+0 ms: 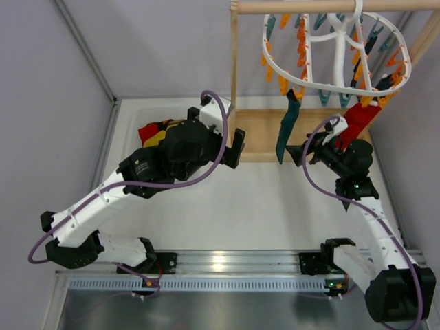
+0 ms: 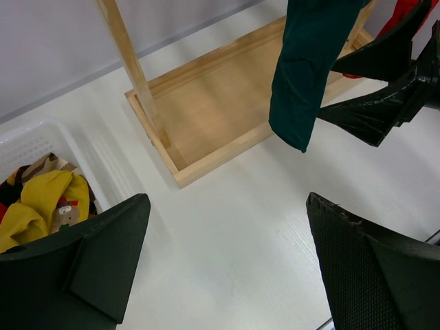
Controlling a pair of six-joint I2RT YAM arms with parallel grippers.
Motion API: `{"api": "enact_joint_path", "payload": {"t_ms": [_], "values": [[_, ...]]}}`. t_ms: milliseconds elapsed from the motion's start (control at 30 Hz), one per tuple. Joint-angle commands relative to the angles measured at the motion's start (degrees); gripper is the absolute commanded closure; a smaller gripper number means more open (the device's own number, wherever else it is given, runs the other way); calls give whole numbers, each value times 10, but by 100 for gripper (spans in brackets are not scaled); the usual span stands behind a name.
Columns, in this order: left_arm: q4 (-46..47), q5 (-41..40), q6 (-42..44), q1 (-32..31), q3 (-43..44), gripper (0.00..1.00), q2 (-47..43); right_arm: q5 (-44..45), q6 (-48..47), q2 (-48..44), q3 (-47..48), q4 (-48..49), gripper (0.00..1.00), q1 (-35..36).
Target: Remove the socks clipped to the hanger
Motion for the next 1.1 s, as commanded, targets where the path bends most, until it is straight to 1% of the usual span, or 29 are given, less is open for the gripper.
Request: {"api": "enact_joint_path", "payload": {"t_ms": [0, 67, 300, 400, 533, 567, 700, 767, 833, 900, 967, 1033, 1067], "values": [[20, 3, -7, 1, -7, 1, -20, -17, 23, -13, 4, 6, 6, -8], [20, 0, -5, 1, -11, 1, -21, -26, 28, -20, 0, 13, 6, -5], [20, -2, -7, 1, -18, 1, -25, -16, 35, -35, 2, 5, 6, 2], [19, -5, -7, 1, -22, 1, -25, 25, 21, -12, 8, 9, 5, 11], [19, -2, -5, 1, -25, 1, -24, 110, 17, 13, 29, 10, 6, 12], [20, -2, -5, 1, -26, 1, -26, 112, 16, 14, 28, 14, 6, 12], [20, -9, -1, 1, -34, 1, -32, 89, 13, 32, 38, 25, 7, 13], [20, -8, -1, 1, -33, 1, -33, 72, 4, 53, 40, 31, 9, 16], [20, -5, -4, 1, -32, 1, -33, 35, -1, 66, 39, 50, 13, 23], [19, -2, -5, 1, -30, 1, -32, -7, -8, 83, 37, 65, 14, 35], [20, -1, -6, 1, -31, 1, -32, -24, -9, 98, 29, 95, 16, 43], [20, 0, -10, 1, -31, 1, -32, -32, -1, 106, 17, 123, 22, 53], [20, -1, -13, 1, -30, 1, -33, -31, 14, 113, 13, 155, 24, 54]]}}
